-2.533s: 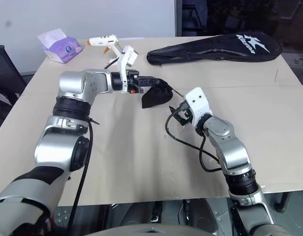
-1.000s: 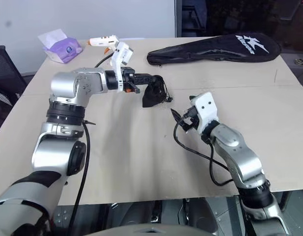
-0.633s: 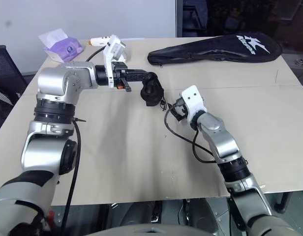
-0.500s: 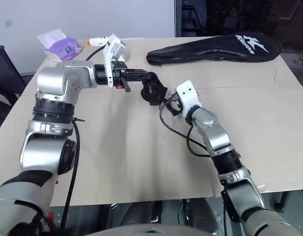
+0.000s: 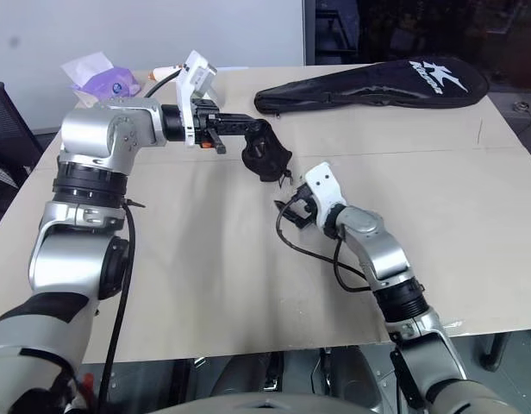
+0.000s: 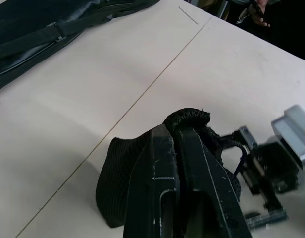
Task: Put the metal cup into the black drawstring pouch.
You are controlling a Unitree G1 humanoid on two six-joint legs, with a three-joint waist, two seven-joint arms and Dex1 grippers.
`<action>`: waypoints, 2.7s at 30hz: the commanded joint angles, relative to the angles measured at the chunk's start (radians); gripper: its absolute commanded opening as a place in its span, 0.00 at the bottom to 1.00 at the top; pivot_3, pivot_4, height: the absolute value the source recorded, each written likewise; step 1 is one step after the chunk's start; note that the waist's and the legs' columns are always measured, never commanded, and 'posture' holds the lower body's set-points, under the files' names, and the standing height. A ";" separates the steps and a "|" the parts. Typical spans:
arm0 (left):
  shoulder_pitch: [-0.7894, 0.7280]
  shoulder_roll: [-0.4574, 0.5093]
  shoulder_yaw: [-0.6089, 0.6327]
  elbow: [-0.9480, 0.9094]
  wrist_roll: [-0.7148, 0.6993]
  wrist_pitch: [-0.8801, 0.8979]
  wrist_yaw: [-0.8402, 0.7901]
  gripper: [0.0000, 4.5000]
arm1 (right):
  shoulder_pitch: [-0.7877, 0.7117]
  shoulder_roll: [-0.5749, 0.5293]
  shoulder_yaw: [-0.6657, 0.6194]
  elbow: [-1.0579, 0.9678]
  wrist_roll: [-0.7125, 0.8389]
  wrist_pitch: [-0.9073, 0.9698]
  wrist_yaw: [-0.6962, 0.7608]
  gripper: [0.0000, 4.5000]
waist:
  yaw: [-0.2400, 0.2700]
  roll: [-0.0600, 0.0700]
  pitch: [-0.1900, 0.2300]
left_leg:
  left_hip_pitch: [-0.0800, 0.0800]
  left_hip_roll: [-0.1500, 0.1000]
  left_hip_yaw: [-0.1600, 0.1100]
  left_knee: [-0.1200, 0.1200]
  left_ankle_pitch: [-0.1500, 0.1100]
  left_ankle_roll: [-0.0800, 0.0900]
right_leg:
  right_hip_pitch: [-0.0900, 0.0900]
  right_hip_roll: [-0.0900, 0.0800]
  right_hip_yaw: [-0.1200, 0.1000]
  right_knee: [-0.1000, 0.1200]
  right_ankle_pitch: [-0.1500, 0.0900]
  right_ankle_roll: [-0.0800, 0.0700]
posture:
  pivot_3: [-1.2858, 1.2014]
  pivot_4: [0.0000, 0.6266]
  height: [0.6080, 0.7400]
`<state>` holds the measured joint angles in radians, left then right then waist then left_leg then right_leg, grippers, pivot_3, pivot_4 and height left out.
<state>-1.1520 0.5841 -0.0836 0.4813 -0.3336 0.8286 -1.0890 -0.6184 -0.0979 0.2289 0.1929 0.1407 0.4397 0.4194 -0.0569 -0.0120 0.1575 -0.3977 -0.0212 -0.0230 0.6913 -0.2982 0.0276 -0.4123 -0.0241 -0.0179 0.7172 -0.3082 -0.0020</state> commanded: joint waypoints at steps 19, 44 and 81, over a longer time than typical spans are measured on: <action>-0.033 0.005 0.028 -0.027 -0.011 -0.012 0.016 0.00 | -0.090 0.015 -0.052 0.213 -0.062 -0.211 0.055 0.01 | -0.011 0.000 0.000 | -0.001 0.000 0.000 0.000 0.000 0.000 | 0.000 0.000 0.000 -0.001 0.000 0.000 | 0.52 0.24 1.00; -0.045 0.005 0.021 -0.035 -0.012 0.003 0.016 0.00 | -0.097 0.058 -0.108 0.227 -0.046 -0.163 0.002 0.51 | -0.012 0.000 0.000 | -0.001 0.000 0.000 0.000 0.000 0.000 | 0.000 0.000 0.000 -0.001 0.000 0.000 | 0.52 0.24 1.00; 0.056 -0.012 0.004 -0.091 -0.004 -0.044 0.015 0.00 | 0.074 -0.232 -0.182 -0.332 -0.297 0.025 -0.189 0.01 | 0.013 0.000 0.000 | -0.002 0.000 0.000 0.000 0.000 0.000 | -0.001 -0.001 0.001 -0.001 0.000 0.000 | 0.52 0.24 1.00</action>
<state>-1.0909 0.5717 -0.0860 0.4403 -0.3362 0.8157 -1.0672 -0.5297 -0.3225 0.0730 -0.0049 -0.1308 0.4332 0.2485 -0.0444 -0.0119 0.1575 -0.3995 -0.0214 -0.0234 0.6913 -0.2982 0.0276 -0.4136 -0.0246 -0.0171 0.7162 -0.3082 -0.0019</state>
